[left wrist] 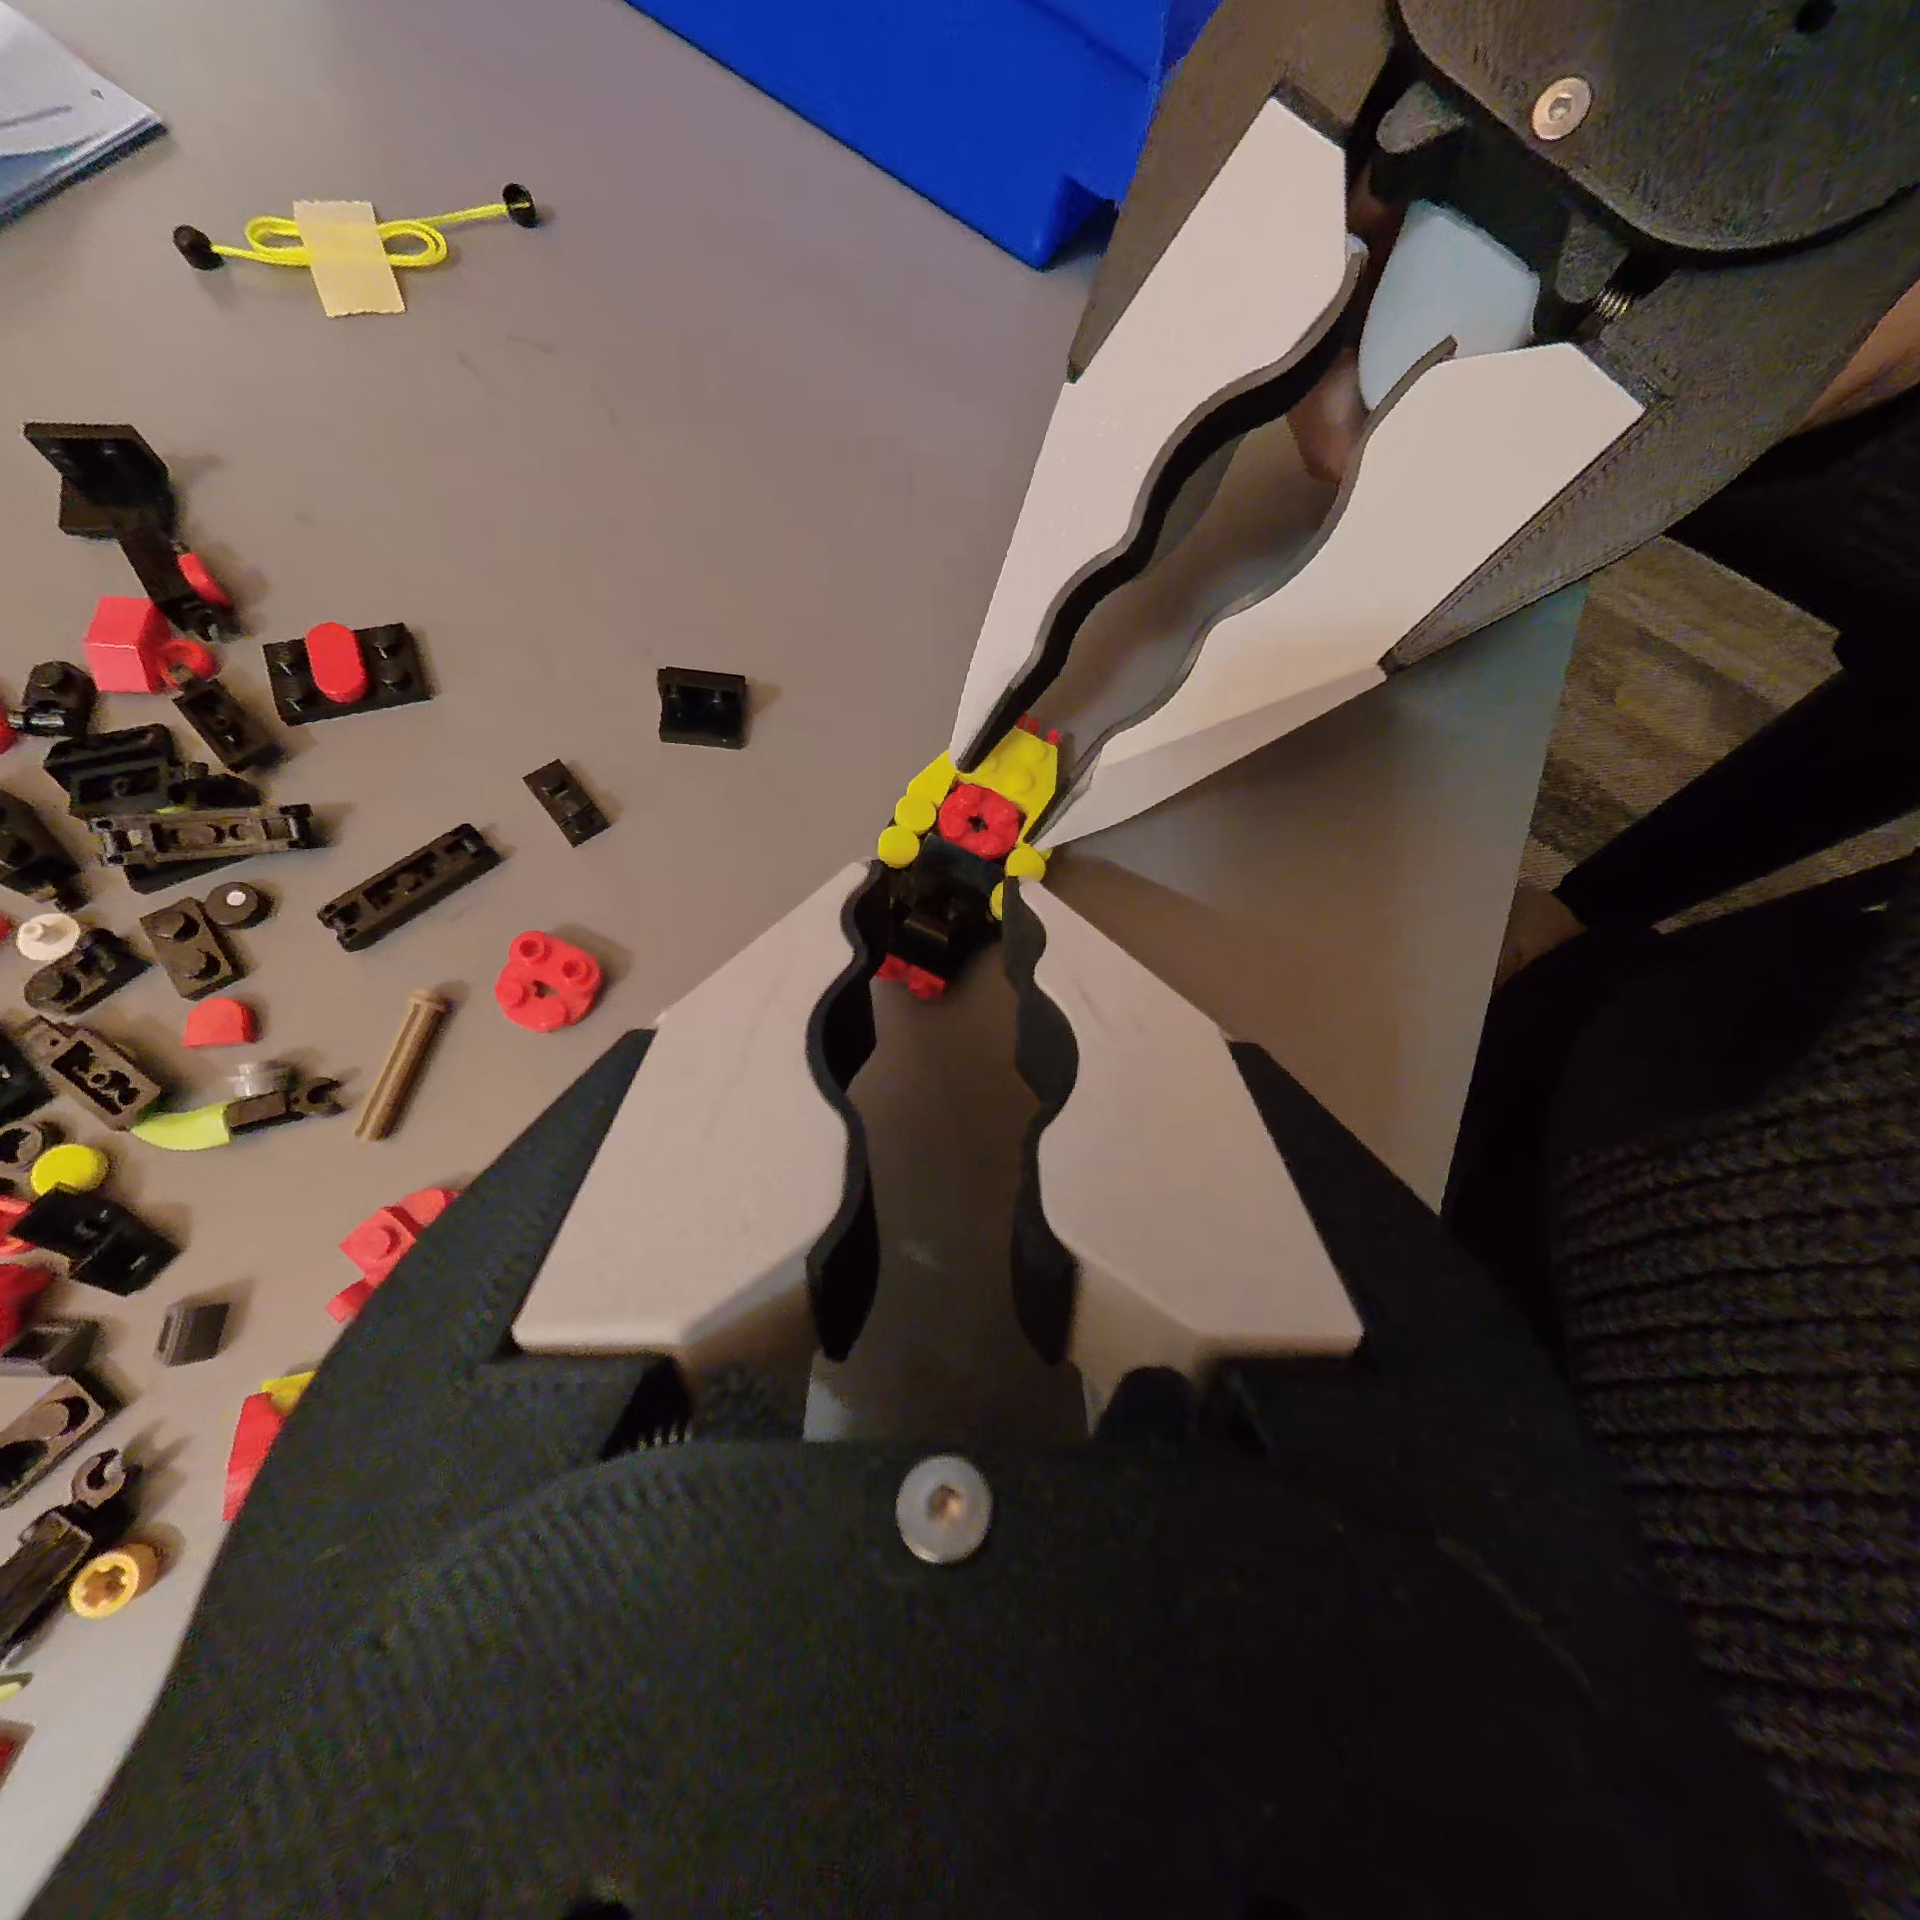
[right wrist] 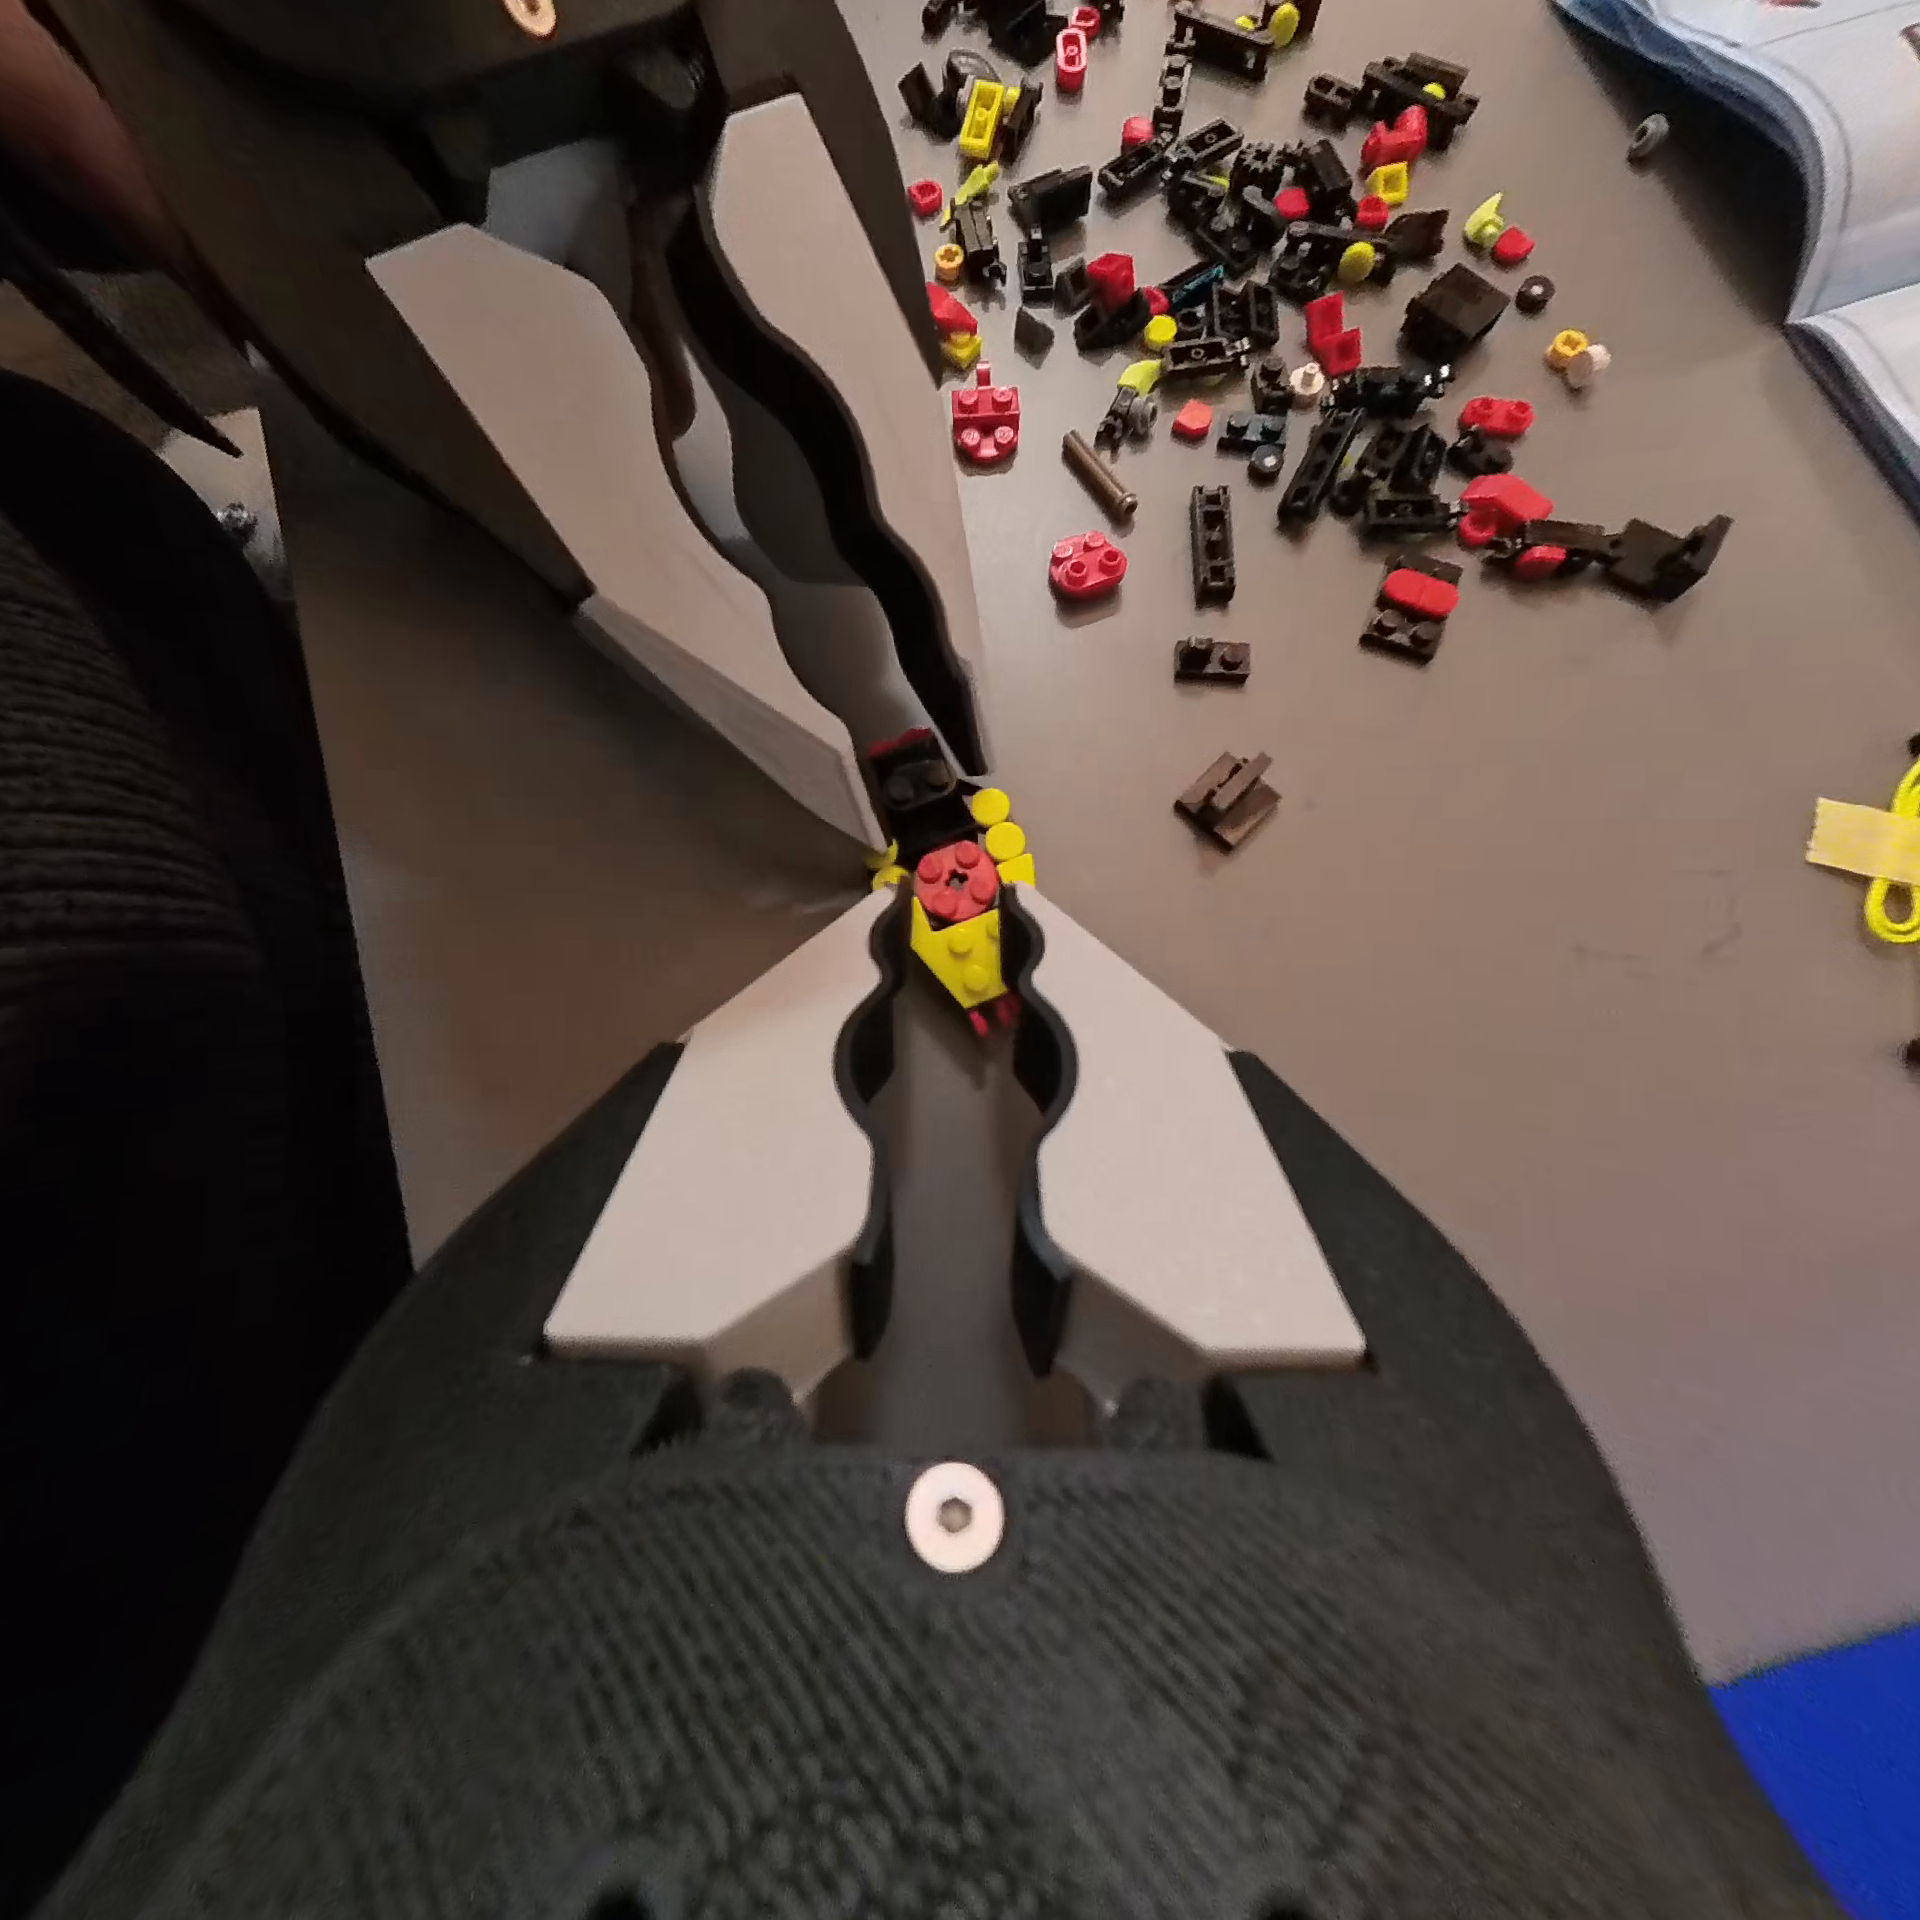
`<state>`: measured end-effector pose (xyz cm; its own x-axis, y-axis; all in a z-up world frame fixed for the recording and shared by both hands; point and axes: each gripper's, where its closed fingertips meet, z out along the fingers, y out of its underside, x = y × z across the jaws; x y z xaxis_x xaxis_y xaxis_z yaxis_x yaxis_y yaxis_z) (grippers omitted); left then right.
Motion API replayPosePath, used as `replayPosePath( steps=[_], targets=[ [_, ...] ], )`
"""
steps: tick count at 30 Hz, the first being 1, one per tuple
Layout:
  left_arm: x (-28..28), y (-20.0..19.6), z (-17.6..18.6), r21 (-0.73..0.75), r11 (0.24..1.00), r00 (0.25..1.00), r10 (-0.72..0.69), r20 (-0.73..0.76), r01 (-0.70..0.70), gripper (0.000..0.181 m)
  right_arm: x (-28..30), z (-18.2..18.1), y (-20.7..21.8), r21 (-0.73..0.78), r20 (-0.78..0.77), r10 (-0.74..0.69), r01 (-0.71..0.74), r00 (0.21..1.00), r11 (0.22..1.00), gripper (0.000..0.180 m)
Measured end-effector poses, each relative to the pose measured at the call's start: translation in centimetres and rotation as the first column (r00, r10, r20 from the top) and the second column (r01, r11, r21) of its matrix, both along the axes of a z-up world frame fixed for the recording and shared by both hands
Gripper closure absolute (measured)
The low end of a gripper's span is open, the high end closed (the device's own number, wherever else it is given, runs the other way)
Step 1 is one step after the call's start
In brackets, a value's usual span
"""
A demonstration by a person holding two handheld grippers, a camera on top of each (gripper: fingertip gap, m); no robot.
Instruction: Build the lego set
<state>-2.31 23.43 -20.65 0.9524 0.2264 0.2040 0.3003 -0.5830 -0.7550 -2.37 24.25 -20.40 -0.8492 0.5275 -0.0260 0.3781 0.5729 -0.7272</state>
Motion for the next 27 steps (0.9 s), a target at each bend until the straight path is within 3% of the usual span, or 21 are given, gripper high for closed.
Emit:
replayPosePath(
  steps=[11,14,24,27],
  targets=[
    [0.0,0.1,-0.1,0.008,1.000,0.998,0.024,0.054,-0.024,0.162,-0.3,0.4,0.2,0.007,-0.027,-0.005,0.005,1.000,1.000,0.161],
    [0.0,0.1,-0.1,0.006,1.000,0.999,0.024,0.045,-0.024,0.162,-0.6,1.8,0.1,-0.093,-0.017,-0.028,0.027,0.999,0.995,0.158],
    [0.0,0.1,-0.1,0.005,1.000,0.999,0.021,0.050,-0.021,0.162,-0.3,-0.1,0.4,0.059,-0.051,0.019,-0.016,0.998,0.998,0.180],
    [0.0,0.1,-0.1,0.005,1.000,0.999,0.022,0.050,-0.022,0.162,-0.6,1.2,0.3,0.003,-0.072,0.003,-0.002,0.997,1.000,0.180]
  ],
)
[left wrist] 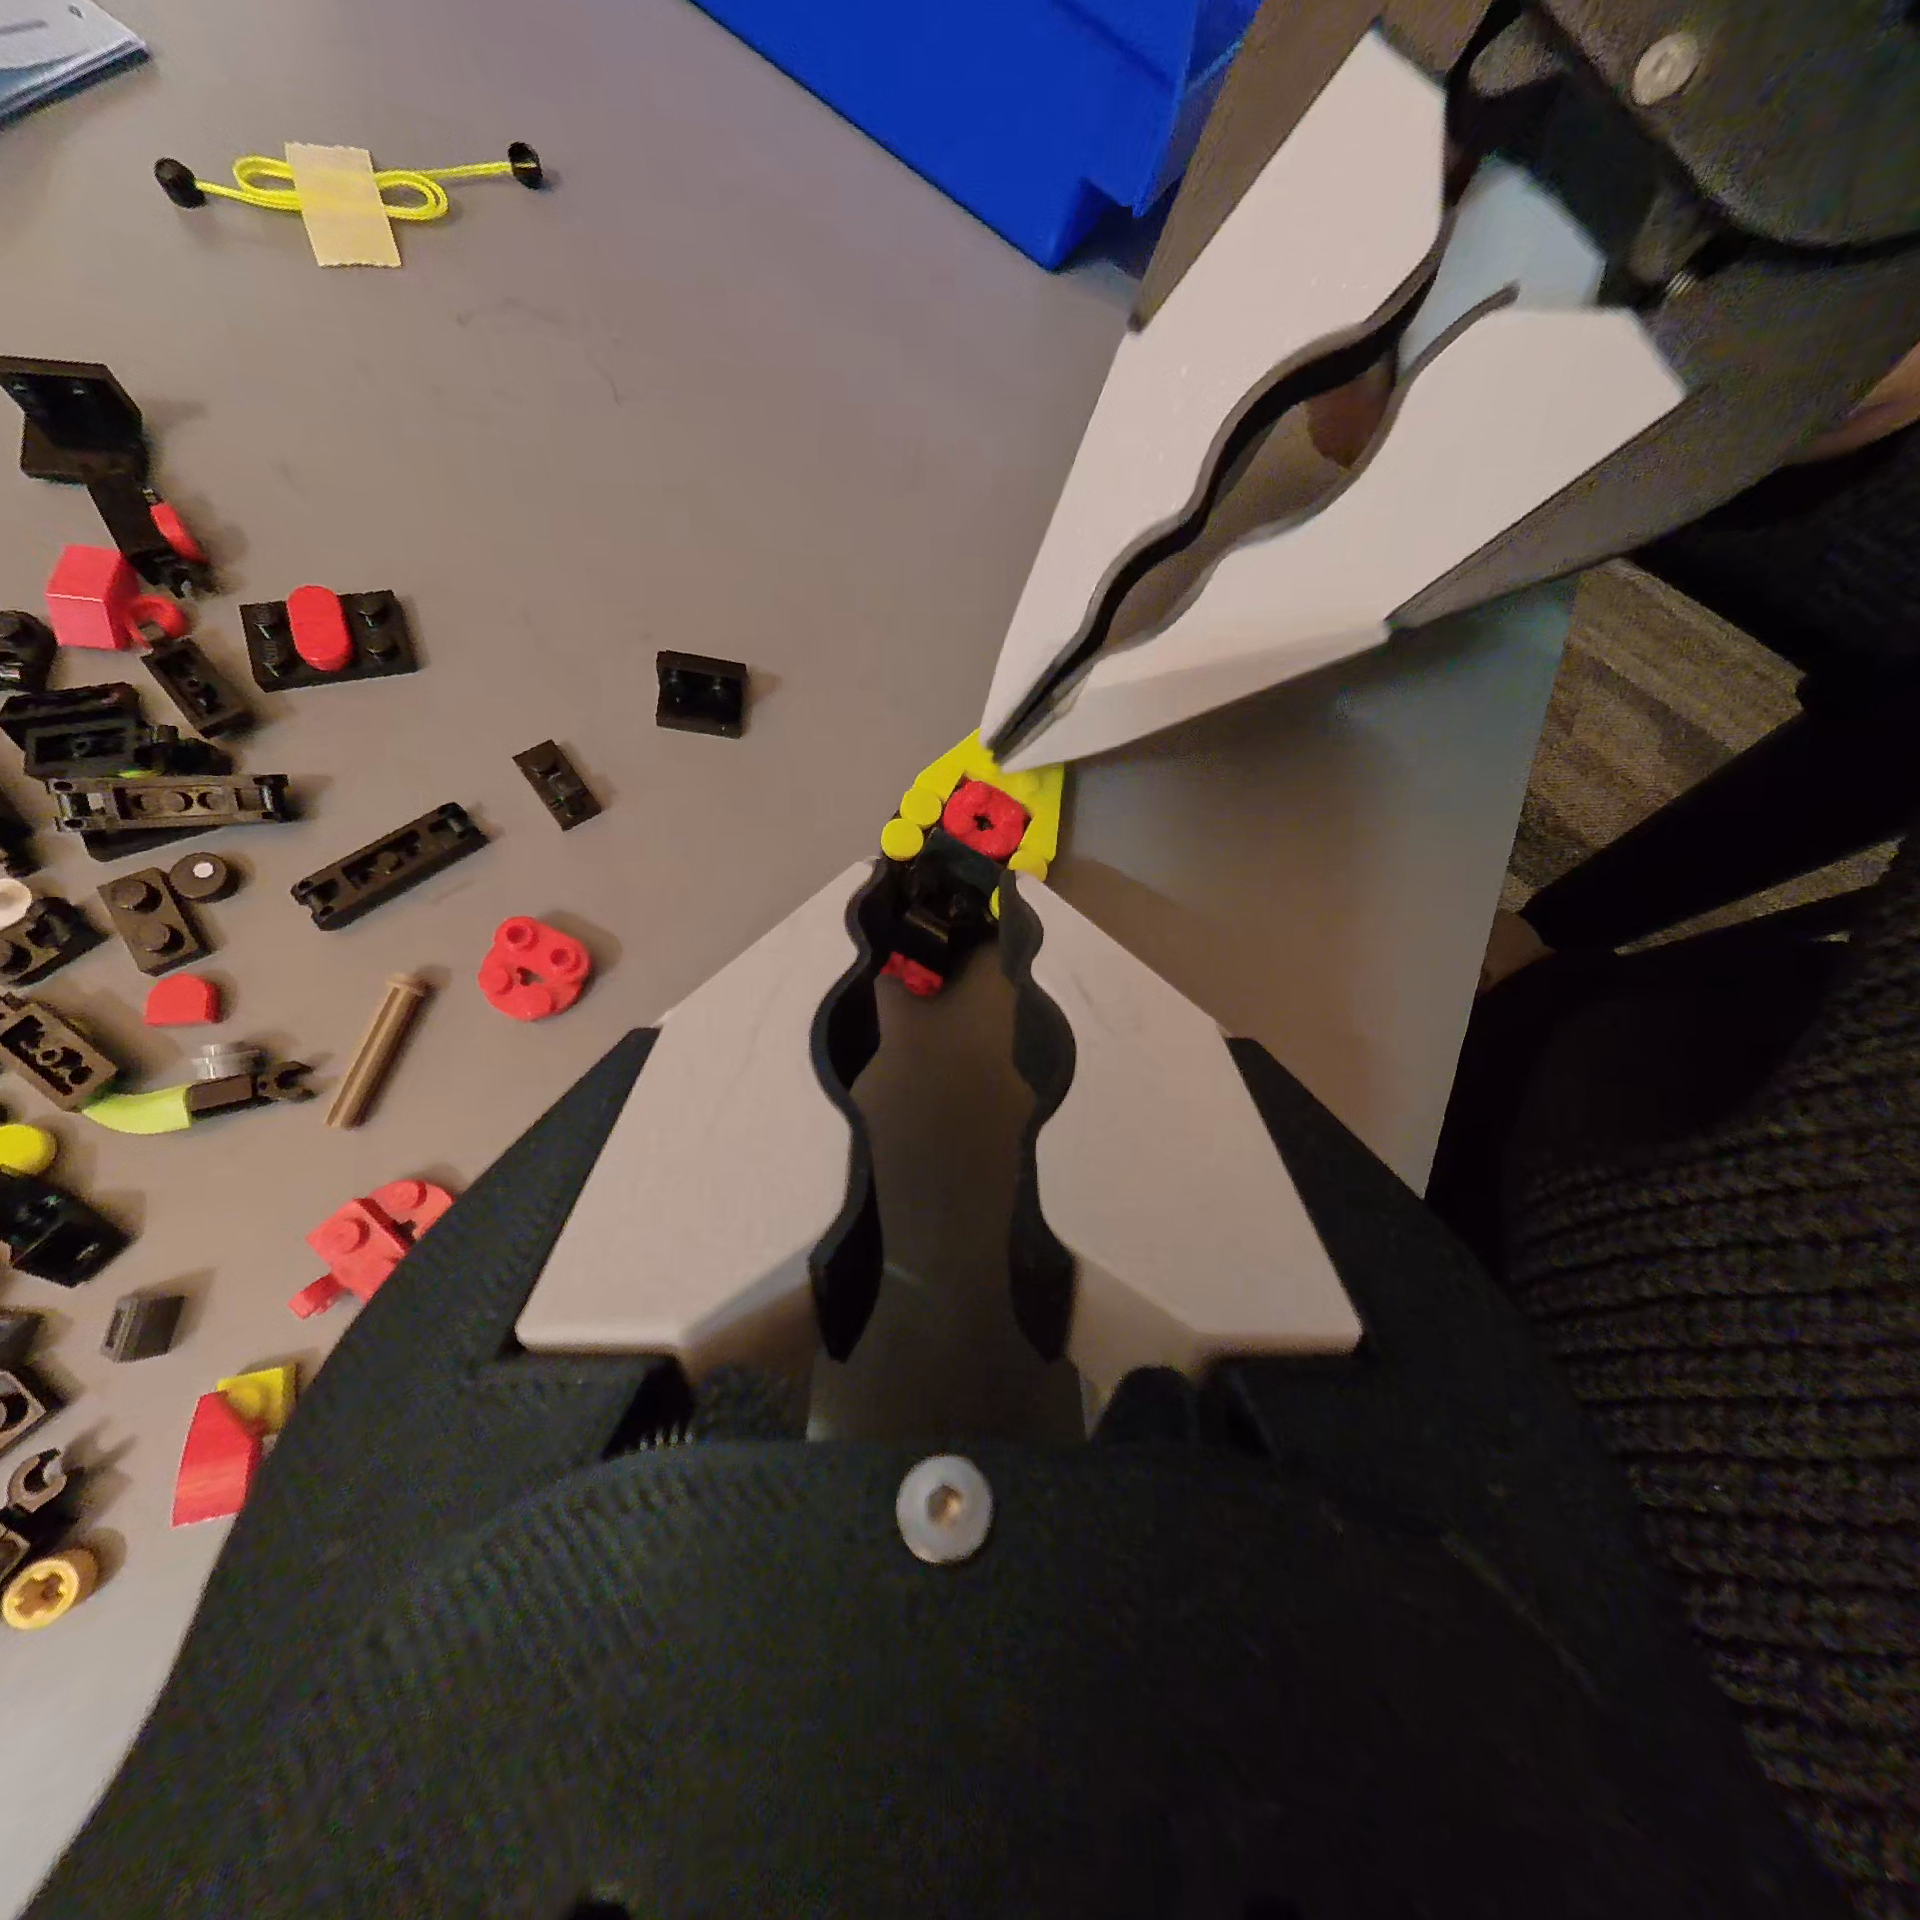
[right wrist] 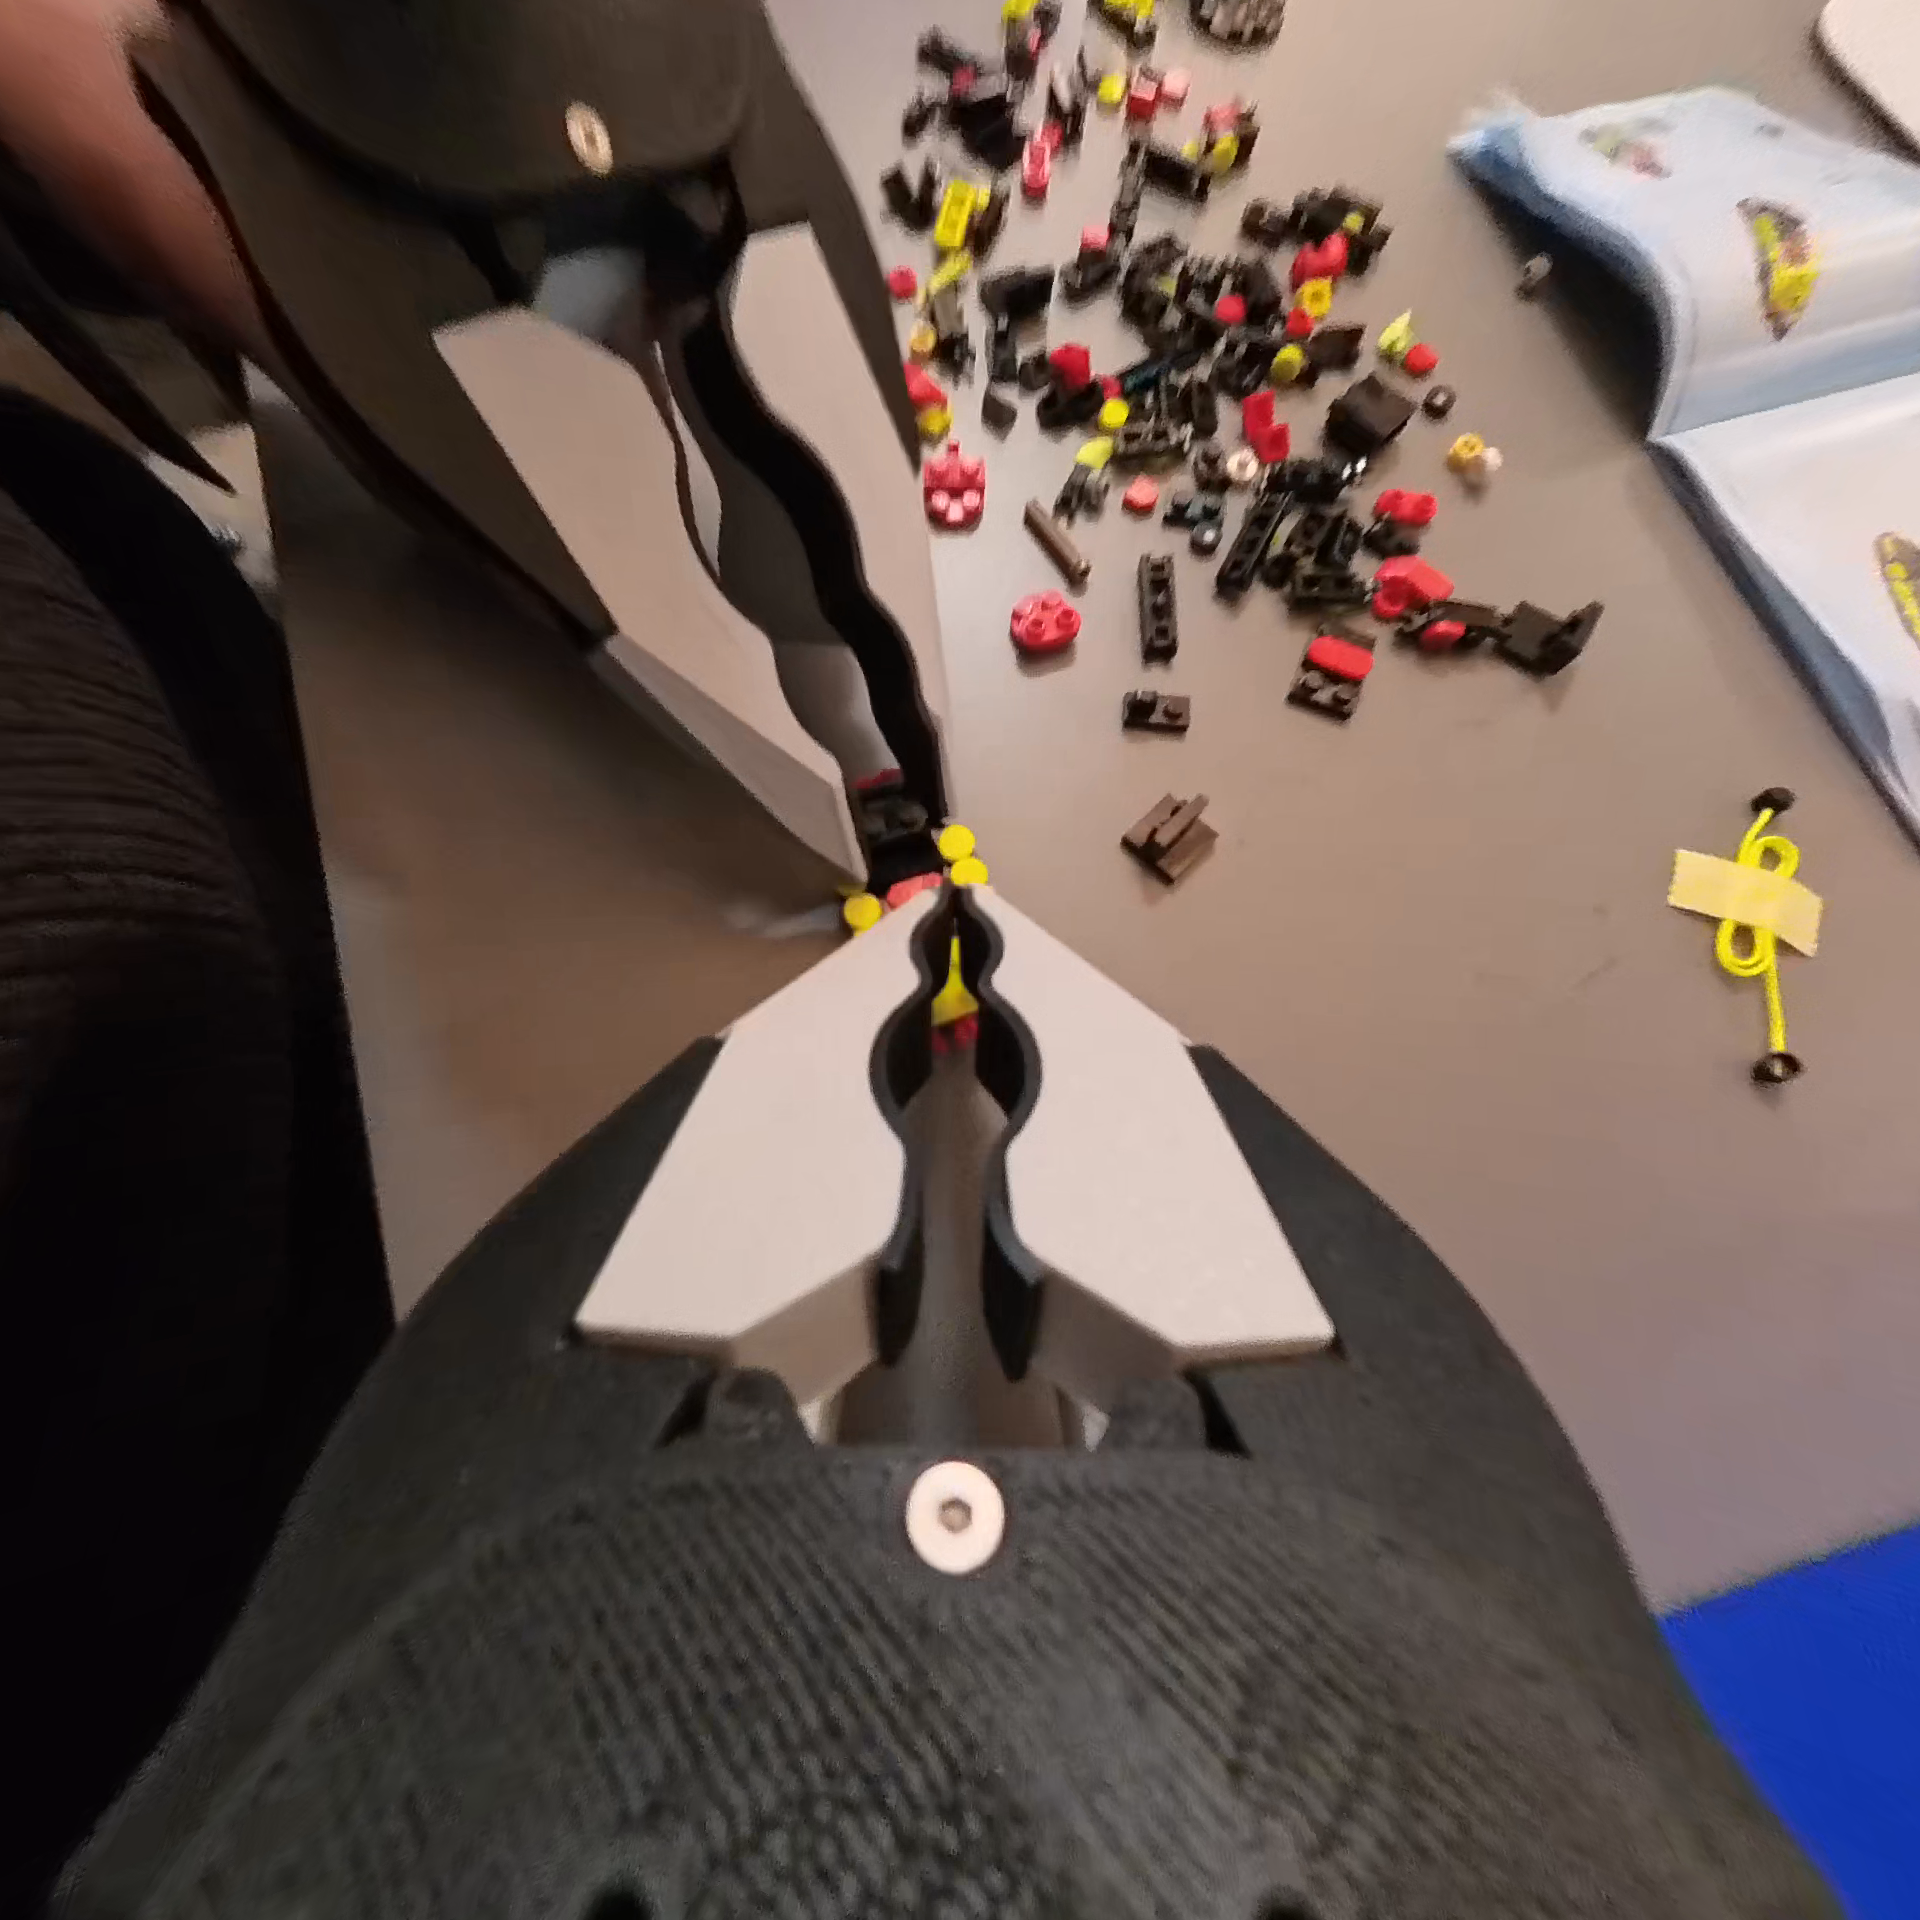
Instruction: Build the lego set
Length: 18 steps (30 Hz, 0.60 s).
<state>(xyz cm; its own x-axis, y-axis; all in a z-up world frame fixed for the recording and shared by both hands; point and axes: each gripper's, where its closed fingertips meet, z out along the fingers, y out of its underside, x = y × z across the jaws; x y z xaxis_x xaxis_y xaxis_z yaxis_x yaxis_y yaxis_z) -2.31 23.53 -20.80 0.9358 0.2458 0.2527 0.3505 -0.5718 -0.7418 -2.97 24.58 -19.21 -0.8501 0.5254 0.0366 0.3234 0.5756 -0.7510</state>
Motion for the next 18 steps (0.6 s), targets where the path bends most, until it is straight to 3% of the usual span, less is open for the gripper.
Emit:
replayPosePath(
  steps=[5,7,10,13,18],
  targets=[
    [0.0,0.0,0.0,0.002,1.000,1.000,0.001,0.009,-0.001,0.162,0.6,-1.1,0.0,-0.015,0.095,0.003,-0.002,0.995,1.000,0.180],
    [0.0,0.0,0.0,0.002,1.000,1.000,0.003,0.010,-0.003,0.162,0.1,-0.7,0.3,0.023,0.040,-0.008,0.007,0.999,1.000,0.180],
    [0.0,0.0,0.0,-0.002,1.000,1.000,0.002,-0.009,-0.002,0.162,-0.8,1.9,0.2,-0.073,-0.065,-0.041,0.037,0.997,0.997,0.180],
    [0.1,0.0,0.0,-0.010,1.000,0.999,-0.016,-0.043,0.015,0.153,-1.2,2.7,0.4,-0.144,-0.055,-0.081,0.072,0.995,0.987,0.180],
    [0.2,0.0,0.5,-0.019,0.999,0.995,-0.039,-0.087,0.038,0.145,-1.6,2.4,1.0,-0.099,-0.088,-0.141,0.132,0.986,0.986,0.180]
  ],
)
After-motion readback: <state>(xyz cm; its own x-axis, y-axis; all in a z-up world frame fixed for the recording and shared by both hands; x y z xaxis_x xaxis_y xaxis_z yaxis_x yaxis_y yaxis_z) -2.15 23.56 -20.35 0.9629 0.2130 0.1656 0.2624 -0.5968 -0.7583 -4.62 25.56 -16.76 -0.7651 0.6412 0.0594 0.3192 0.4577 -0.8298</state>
